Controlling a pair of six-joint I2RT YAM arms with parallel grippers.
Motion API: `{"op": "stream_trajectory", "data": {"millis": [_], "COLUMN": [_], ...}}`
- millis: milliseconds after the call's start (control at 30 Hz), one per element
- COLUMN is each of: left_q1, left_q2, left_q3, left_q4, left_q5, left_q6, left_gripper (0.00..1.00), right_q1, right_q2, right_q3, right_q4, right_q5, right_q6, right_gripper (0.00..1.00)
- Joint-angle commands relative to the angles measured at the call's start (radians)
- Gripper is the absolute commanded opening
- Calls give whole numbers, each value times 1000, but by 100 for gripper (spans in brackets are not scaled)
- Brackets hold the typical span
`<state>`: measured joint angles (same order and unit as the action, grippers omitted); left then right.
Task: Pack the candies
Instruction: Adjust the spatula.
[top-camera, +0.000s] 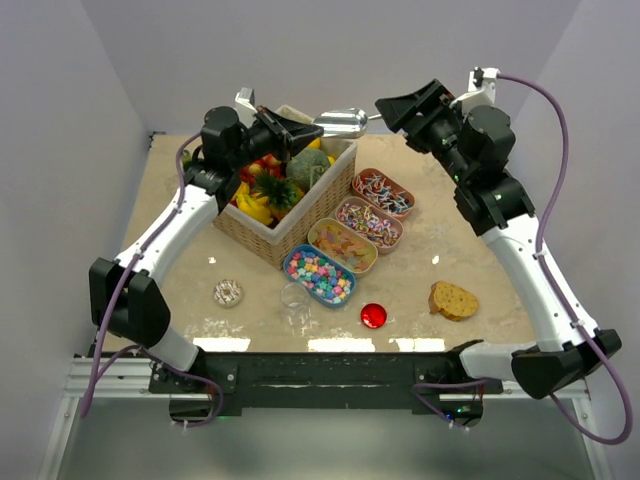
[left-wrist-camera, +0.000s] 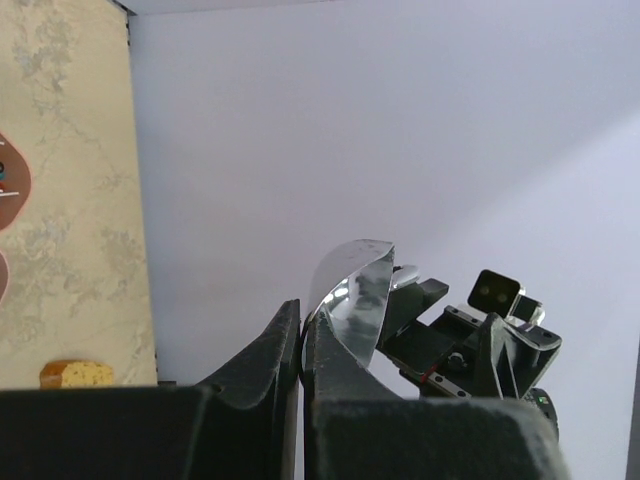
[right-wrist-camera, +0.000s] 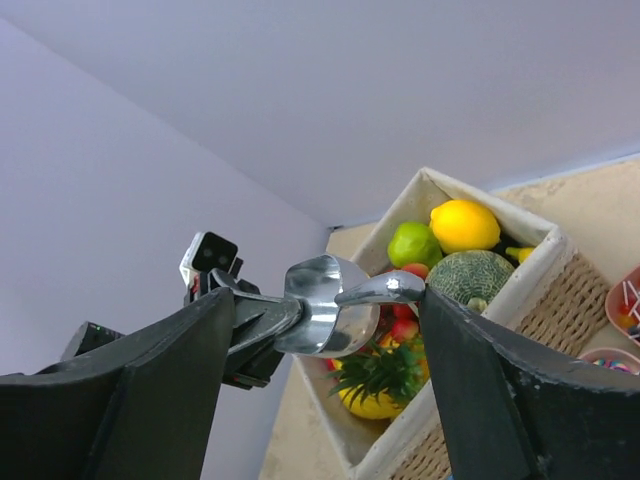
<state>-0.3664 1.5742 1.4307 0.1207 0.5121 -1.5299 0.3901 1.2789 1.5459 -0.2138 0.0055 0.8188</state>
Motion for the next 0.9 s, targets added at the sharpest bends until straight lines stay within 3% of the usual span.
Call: {"op": "stream_trajectory", "data": {"millis": [0, 267, 433, 600, 700, 867], "left_q1": [-3, -16, -17, -22, -28, -29], "left_q2": [-56, -49, -46, -33, -34, -46], "left_q3": [-16, -38, -50, -46, -55, -90], "left_q4": [85, 126, 181, 197, 198, 230], "left_q5": [36, 40, 54, 80, 88, 82], "left_q6": [-59, -95, -121, -122, -122, -150], "left_gripper": [0, 0, 0, 0, 0, 0], "right_q1": [7, 7, 7, 7, 6, 7], "right_q2": [29, 51, 65, 76, 74, 69], "right_q3": [16, -13, -7, -9, -17, -27], "right_q4": [64, 106, 122, 120, 123, 136], "right_q5": [-93, -137, -170, -171, -150, -116], "right_q6": [2, 16, 17, 22, 25, 49], "right_gripper": [74, 61, 38, 27, 30, 47]}}
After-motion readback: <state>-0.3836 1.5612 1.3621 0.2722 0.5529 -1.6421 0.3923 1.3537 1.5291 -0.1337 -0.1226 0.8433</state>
